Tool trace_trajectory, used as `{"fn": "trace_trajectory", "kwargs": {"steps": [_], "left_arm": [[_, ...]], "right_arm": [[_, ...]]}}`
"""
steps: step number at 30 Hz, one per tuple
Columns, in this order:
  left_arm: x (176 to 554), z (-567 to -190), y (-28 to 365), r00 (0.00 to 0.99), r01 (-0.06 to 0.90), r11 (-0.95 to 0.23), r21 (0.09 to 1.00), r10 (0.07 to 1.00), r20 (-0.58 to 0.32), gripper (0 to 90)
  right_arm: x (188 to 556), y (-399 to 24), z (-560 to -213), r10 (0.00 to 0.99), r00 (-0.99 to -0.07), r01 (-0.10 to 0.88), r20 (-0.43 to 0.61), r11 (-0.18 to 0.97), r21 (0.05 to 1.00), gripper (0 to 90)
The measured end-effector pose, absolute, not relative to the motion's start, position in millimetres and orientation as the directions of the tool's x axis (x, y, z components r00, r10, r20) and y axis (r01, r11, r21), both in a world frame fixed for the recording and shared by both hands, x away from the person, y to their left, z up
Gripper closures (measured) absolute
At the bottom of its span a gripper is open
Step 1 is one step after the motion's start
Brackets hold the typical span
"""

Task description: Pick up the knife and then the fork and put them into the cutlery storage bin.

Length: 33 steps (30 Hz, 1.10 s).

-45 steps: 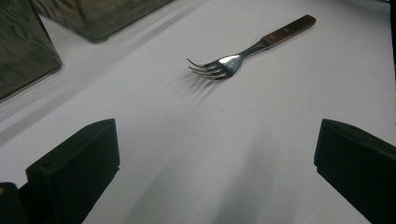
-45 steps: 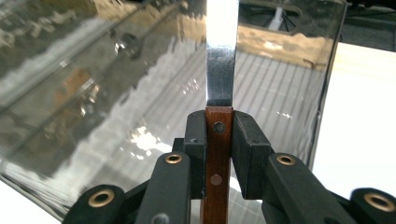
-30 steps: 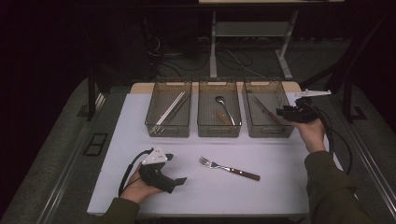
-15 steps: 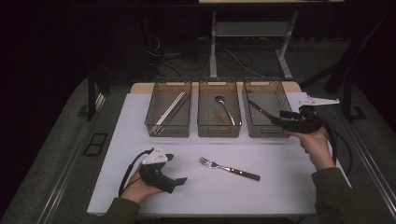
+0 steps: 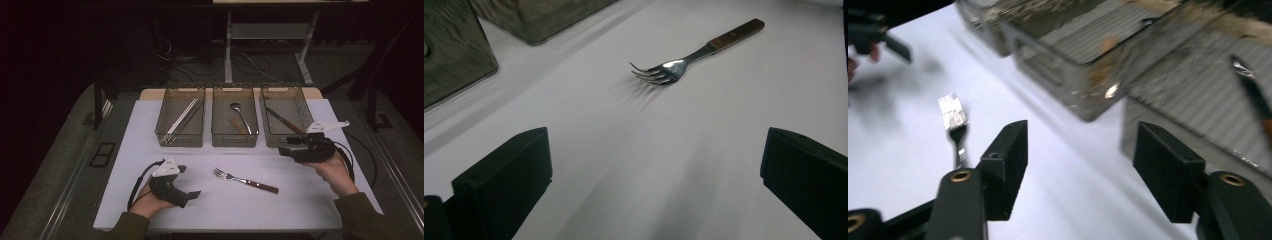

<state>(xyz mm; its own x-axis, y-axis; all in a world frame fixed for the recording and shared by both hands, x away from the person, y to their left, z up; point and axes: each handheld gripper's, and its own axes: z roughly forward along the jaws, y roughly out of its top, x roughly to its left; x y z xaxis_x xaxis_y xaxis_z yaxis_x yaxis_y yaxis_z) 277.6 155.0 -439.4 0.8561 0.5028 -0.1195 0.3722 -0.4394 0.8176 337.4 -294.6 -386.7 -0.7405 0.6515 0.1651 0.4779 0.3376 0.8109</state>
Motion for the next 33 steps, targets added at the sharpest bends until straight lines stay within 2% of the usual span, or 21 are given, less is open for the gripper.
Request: {"fn": "trace_trajectory", "kwargs": {"steps": [7,17,33], "left_arm": [[278,-440,154,0.858,0.372,-0.441,0.817,0.5,-0.121,0.0],[278,-440,154,0.858,0.373,-0.441,0.817,0.5,-0.122,0.0],[278,-440,154,0.857,0.375,-0.443,0.814,0.501,-0.122,0.0]], "right_arm": [[325,-276,-394,0.57,-0.808,0.455,0.151,0.439,0.775,40.1],[316,-244,-405,0.492,-0.858,0.427,0.149,0.52,0.74,42.1],[312,-201,-429,0.381,-0.912,0.381,0.15,0.654,0.653,61.7]]}}
